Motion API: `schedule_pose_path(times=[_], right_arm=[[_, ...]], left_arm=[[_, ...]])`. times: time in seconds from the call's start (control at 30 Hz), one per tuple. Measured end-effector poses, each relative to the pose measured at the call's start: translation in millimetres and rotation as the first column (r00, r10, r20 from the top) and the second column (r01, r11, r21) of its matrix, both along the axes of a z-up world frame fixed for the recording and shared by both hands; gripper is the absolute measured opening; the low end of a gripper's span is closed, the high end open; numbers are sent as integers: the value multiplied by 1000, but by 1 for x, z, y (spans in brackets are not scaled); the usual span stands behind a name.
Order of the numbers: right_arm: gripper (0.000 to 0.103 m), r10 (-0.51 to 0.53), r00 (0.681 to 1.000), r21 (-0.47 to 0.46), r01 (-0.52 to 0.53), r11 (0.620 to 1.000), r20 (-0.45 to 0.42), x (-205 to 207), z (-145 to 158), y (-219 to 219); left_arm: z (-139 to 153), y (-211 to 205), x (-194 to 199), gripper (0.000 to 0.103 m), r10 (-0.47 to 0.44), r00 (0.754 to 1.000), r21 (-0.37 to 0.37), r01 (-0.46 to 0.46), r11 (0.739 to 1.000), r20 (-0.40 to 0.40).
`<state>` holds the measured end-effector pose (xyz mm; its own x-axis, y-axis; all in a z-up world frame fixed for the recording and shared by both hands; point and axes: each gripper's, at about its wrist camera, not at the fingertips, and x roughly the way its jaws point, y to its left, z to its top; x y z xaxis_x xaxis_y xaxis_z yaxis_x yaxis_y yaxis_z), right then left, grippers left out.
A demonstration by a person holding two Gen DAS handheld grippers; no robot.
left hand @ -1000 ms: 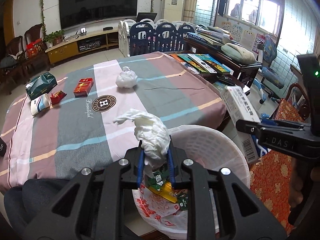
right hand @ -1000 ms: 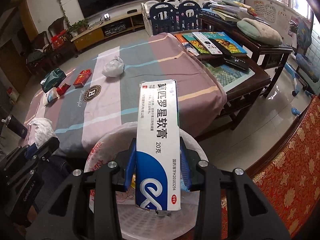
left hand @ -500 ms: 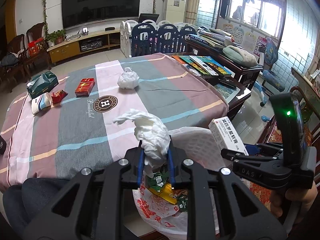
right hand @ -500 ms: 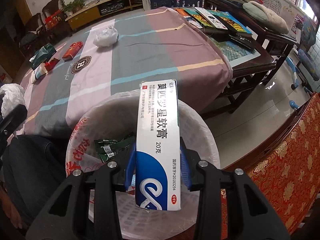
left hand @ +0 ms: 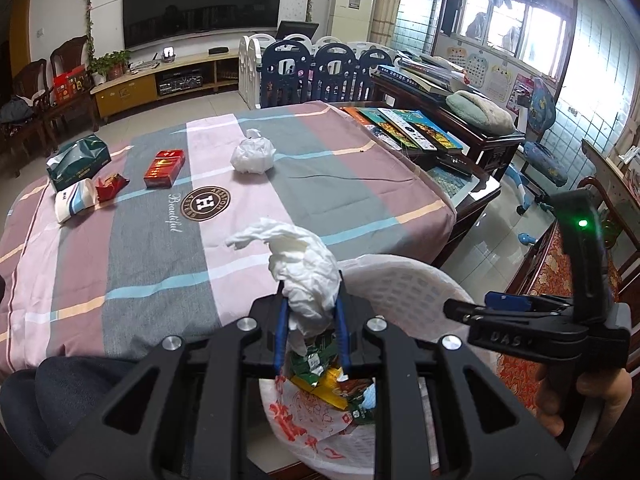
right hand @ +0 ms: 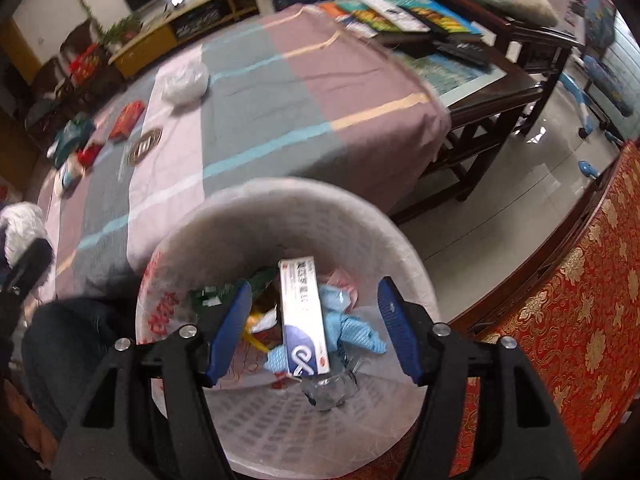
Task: Collect trash
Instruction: 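Carry the box and tissue over the wastebasket and release the box from the right tool, then release the crumpled white tissue from the left tool into the wastebasket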
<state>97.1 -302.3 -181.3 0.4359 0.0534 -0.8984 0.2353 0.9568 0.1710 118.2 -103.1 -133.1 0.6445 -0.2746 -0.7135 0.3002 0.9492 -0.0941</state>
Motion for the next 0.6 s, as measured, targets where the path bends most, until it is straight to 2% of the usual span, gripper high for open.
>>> schedule_pose_path(times=[0.17, 0.27, 0.3, 0.33, 0.4, 0.43, 0.5, 0.6], right_arm=[[65, -92, 991, 2, 92, 996, 94, -4, 25, -25], [65, -135, 982, 0, 136, 991, 131, -5, 35, -37], [65, -145, 980, 3, 146, 989, 134, -4, 36, -39], [65, -151, 979, 7, 152, 988, 135, -4, 36, -41], [65, -153, 980, 14, 152, 988, 130, -3, 34, -41], [65, -147, 981, 13, 147, 989, 126, -3, 33, -39], [65, -133, 984, 7, 133, 991, 118, -1, 29, -33], [65, -114, 988, 9, 114, 993, 103, 1, 22, -25]], left_arm=[[-11, -22, 22, 21, -95, 994, -73, 91, 993, -50], [-28, -44, 23, 23, -178, 979, -65, 172, 983, -96], [-35, -49, 22, 32, -202, 973, -64, 196, 979, -113], [-42, -54, 20, 48, -223, 966, -68, 216, 974, -130], [-53, -58, 18, 70, -236, 960, -74, 228, 971, -147], [-57, -58, 18, 73, -235, 960, -73, 226, 971, -155], [-63, -54, 20, 75, -214, 961, -65, 206, 976, -174], [-63, -32, 28, 80, -138, 974, -89, 123, 988, -181]])
